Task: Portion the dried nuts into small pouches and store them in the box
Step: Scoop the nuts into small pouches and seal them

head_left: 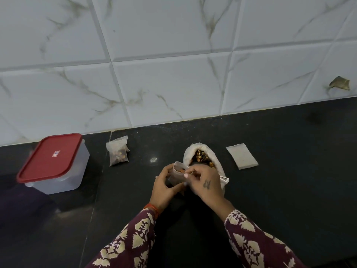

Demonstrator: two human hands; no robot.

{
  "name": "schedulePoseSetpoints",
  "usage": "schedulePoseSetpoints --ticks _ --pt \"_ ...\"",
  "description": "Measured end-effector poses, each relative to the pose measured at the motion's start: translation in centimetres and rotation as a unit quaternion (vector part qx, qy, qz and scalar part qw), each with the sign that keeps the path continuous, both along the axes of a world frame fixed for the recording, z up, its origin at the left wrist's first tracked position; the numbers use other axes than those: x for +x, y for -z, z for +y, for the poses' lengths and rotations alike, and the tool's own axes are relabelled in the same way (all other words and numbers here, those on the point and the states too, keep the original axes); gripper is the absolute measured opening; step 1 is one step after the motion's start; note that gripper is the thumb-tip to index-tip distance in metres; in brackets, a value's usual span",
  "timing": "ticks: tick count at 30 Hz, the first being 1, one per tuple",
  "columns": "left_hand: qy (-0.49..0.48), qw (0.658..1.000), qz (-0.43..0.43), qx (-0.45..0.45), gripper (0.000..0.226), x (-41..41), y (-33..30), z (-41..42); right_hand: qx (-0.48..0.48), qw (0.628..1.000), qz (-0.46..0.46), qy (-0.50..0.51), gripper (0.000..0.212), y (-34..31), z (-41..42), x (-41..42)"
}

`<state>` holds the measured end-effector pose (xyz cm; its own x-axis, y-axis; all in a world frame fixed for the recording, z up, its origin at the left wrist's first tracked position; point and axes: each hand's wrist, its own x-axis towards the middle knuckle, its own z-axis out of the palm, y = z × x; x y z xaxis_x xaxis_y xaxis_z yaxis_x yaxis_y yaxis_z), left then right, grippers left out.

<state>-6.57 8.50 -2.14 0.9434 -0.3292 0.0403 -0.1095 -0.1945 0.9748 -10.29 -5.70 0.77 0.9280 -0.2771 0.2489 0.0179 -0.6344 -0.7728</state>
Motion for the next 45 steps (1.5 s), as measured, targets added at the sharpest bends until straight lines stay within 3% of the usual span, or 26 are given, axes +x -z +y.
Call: schedulePoseSetpoints --ticks 5,12,16,18,20,24,29,39,45 --pt "-0.029 0.992 -0.001 -0.126 0.038 -0.3 -1.8 1.5 0.017 0.995 -0.092 -0.028 0.011 -0.5 0.4 0.4" --pt "-0.098 0.982 -0.011 -0.164 0.011 -0.1 -3.1 2.5 0.059 0.988 -0.129 -0.054 0.014 -2.1 1.2 0.5" --pt "-0.111 0.977 -0.018 -0.179 0.008 -0.1 -3.8 2.9 0.062 0.986 -0.122 -0.095 0.011 -2.7 1.7 0.6" --pt "-0.123 0.973 -0.01 -0.195 0.008 0.0 -4.1 2.8 0.083 0.987 -0.129 -0.045 0.011 -2.8 1.9 0.6" --pt "-0.127 0.972 -0.006 -0.196 0.008 0.0 -4.3 2.7 0.135 0.985 -0.108 -0.022 0.013 -3.2 1.9 0.5" --pt "-0.119 0.97 0.025 -0.211 0.01 0.2 -4.5 2.8 0.227 0.969 0.008 -0.101 0.039 -3.3 2.3 0.4" --pt "-0.09 0.97 0.053 -0.219 0.01 -0.1 -4.9 3.1 0.298 0.949 0.057 -0.086 0.008 -3.4 2.6 0.9" --pt "-0.055 0.971 0.069 -0.222 0.007 -0.6 -5.7 3.3 0.407 0.904 0.095 -0.088 0.018 -4.0 3.2 0.5" --pt "-0.078 0.97 0.063 -0.219 0.008 -1.2 -6.1 3.0 0.408 0.907 0.085 -0.06 0.013 -4.4 4.1 0.4"
